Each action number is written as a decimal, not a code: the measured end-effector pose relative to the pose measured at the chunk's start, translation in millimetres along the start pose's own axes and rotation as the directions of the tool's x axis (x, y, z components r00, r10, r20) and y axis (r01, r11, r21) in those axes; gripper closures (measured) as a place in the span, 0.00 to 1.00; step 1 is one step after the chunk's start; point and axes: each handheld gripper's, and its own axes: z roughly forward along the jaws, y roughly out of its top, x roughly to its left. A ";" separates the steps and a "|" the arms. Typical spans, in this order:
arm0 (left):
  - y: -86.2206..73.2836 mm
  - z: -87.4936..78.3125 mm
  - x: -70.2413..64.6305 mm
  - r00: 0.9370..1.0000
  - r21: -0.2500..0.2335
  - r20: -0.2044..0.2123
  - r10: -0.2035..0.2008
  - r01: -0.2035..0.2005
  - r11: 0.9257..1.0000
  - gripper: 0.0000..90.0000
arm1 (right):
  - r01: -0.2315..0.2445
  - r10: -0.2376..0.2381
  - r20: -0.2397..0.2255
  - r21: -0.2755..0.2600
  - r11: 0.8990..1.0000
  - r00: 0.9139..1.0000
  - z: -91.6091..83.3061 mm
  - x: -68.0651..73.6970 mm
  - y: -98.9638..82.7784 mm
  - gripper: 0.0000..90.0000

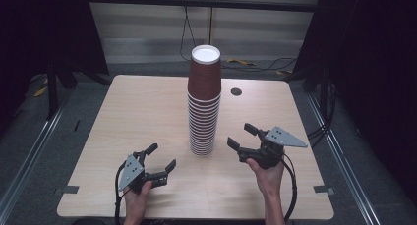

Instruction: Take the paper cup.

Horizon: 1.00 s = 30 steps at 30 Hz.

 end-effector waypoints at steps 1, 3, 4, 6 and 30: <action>0.0 0.0 0.0 1.000 0.000 0.000 0.000 0.000 1.000 0.17 | 0.000 0.000 0.000 0.000 1.000 1.000 0.0 0.0 0.0 0.21; 0.0 0.0 -0.1 1.000 0.000 0.000 -0.001 0.001 1.000 0.17 | 0.013 -0.013 -0.007 -0.002 1.000 1.000 0.6 0.2 6.6 0.21; 0.0 0.0 0.0 1.000 0.000 0.000 -0.001 0.001 1.000 0.17 | 0.020 -0.020 -0.015 0.004 1.000 1.000 0.8 -0.1 9.1 0.21; 0.0 0.0 0.0 1.000 0.000 0.000 0.000 0.000 1.000 0.17 | 0.025 -0.024 -0.027 0.002 1.000 0.999 1.7 -0.7 13.8 0.22; 0.0 0.1 0.0 1.000 0.000 0.001 -0.002 0.002 1.000 0.17 | 0.094 -0.092 -0.168 0.006 0.996 0.982 25.7 5.6 70.8 0.24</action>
